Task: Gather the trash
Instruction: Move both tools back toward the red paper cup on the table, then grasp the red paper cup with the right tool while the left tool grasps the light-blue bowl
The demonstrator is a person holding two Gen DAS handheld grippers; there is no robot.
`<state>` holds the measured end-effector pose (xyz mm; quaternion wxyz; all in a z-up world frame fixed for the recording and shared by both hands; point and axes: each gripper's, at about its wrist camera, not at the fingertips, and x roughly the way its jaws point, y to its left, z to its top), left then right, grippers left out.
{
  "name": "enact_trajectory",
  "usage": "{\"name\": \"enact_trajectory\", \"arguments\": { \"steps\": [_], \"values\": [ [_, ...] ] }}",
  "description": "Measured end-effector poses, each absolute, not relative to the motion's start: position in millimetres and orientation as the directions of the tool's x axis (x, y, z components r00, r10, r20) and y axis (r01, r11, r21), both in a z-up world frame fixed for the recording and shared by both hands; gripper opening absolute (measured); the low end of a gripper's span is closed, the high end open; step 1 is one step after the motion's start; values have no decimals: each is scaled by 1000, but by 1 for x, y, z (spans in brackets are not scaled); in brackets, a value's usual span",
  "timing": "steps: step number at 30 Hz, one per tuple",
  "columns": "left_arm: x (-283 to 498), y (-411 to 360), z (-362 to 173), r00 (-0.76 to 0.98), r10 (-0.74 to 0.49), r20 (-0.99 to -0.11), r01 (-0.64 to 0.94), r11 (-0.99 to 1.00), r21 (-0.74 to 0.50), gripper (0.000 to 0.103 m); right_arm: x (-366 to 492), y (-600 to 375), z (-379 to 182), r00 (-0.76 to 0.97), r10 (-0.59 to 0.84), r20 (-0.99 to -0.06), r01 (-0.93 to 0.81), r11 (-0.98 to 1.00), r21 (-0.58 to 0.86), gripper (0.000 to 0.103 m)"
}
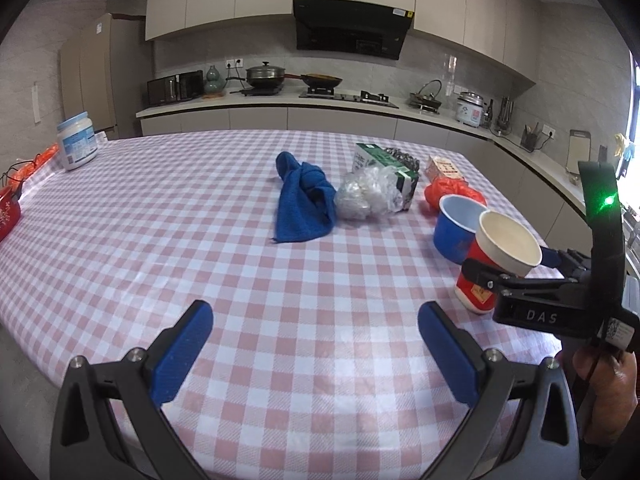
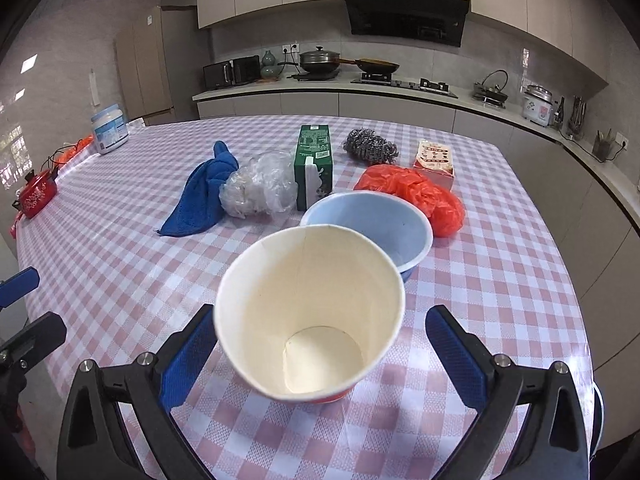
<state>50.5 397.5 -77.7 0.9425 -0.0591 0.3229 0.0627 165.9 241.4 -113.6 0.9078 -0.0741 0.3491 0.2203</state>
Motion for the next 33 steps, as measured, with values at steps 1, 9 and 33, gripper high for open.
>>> {"name": "enact_trajectory", "arguments": {
  "steps": [1,9,33],
  "values": [
    [54,394,-78,783,72,-618,-148,986,-72,103,167,239,-114,659,347,-667,-452,892,17,94],
    [85,354,-88,780,11,-625,-83,993,-86,103,178,190,-114,667,320,-673,-415,910,22,65],
    [200,240,-101,681,82,-728,-150,988,-29,98,290,107,-117,583,411,-701,-519,852,68,65]
  ]
}}
